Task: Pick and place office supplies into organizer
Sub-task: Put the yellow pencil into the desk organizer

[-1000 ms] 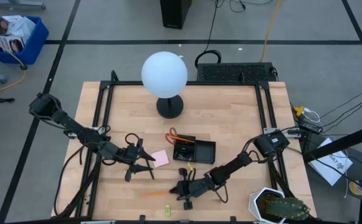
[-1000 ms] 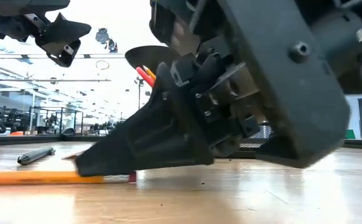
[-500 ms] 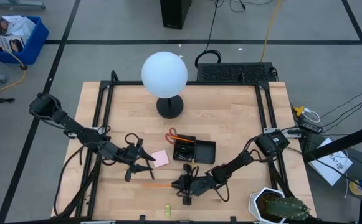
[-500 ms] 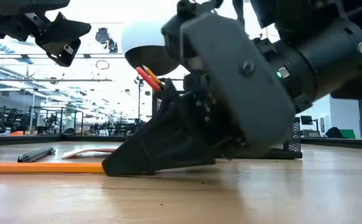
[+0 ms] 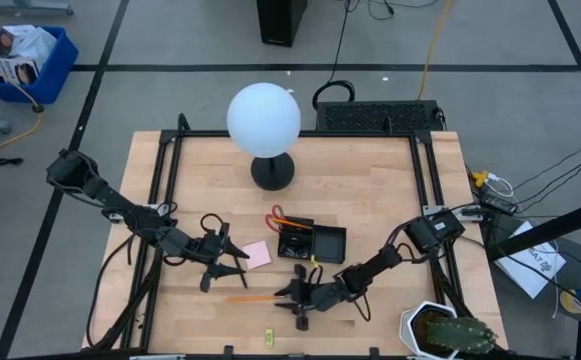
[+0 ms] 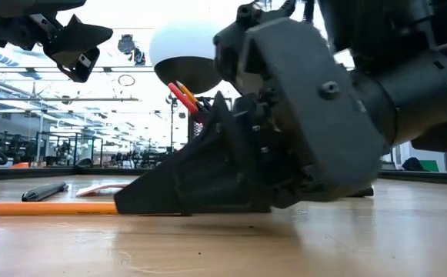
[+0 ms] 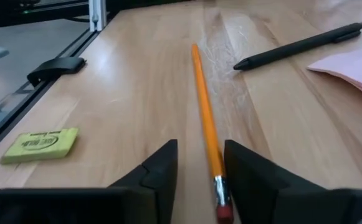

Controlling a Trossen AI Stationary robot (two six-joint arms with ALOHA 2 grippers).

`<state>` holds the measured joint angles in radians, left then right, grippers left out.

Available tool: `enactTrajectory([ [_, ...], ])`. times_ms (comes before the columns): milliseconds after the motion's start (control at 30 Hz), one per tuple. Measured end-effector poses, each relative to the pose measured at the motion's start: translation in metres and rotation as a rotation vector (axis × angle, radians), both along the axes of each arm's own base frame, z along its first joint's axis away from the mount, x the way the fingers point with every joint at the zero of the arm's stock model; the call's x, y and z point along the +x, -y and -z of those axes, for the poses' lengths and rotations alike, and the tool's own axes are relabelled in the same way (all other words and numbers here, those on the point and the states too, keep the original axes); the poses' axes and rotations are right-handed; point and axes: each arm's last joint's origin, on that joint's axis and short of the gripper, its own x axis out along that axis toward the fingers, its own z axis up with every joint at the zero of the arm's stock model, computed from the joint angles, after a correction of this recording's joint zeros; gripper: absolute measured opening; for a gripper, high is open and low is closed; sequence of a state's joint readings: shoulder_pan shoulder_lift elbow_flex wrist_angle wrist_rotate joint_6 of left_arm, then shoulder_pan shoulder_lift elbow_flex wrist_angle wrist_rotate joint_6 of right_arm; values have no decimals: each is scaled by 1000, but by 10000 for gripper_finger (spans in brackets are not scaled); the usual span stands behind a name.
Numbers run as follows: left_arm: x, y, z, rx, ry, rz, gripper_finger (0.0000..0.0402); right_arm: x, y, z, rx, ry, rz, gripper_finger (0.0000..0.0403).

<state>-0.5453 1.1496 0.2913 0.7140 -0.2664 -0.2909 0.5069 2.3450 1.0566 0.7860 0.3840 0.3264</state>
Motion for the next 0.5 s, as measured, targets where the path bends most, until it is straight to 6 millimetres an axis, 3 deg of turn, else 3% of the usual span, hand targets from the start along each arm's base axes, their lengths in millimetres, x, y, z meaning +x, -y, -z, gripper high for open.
enactTrajectory([
  [267, 0, 0, 0, -2, -1, 0, 195, 7, 1, 0, 50, -103, 42, 61],
  [500, 0, 0, 0, -7, -2, 1, 195, 7, 0, 1, 68, -125, -23, 12],
])
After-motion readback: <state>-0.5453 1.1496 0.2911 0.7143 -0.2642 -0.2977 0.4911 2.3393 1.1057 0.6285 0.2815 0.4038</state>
